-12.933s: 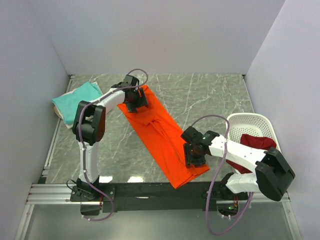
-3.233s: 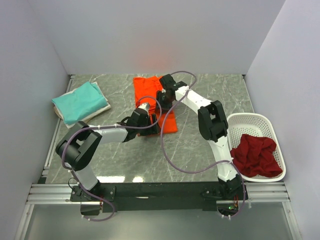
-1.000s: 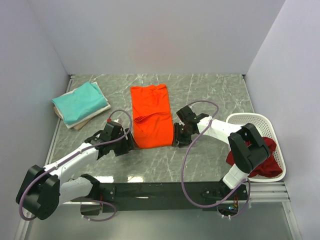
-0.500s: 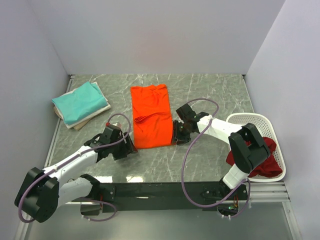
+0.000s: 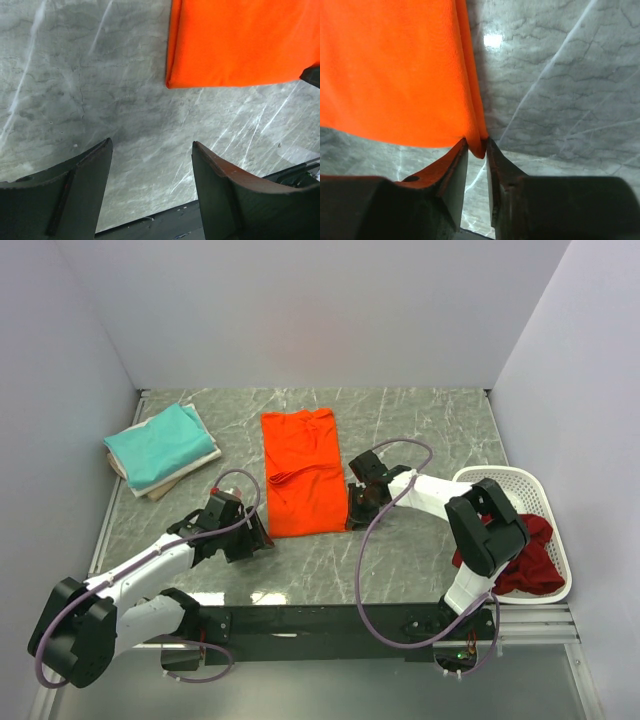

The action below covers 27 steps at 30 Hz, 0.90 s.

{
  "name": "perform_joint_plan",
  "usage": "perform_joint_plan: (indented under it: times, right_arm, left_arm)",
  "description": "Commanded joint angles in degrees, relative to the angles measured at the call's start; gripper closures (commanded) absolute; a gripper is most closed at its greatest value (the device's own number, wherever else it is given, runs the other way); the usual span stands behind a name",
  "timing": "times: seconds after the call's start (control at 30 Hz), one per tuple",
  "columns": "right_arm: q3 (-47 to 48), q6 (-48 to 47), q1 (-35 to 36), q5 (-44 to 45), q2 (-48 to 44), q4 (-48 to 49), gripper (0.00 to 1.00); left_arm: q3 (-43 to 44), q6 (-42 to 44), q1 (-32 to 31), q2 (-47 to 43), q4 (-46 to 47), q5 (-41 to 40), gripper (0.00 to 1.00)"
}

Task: Fold and stack the t-shirts
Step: Fold the tshirt

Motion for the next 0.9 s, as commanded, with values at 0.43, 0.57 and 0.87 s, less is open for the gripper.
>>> perform_joint_plan:
  times: [0.43, 0.57, 0.87]
  right_arm:
    - [-2.0, 0.1, -0.3, 0.1, 2.1, 2.3, 0.85]
    - [-2.2, 0.1, -0.2, 0.0, 2.1, 2.2, 0.85]
    - [-1.8, -0.2, -0.2, -0.2, 2.7, 2.0, 0.85]
  left_arm:
    - [5.9, -1.5, 0.4, 11.2, 7.2, -4.0, 0.43]
    - [6.8, -1.6, 0.7, 13.5, 7.7, -4.8, 0.43]
    - [6.8, -1.1, 1.2, 16.9, 9.4, -3.6, 0.49]
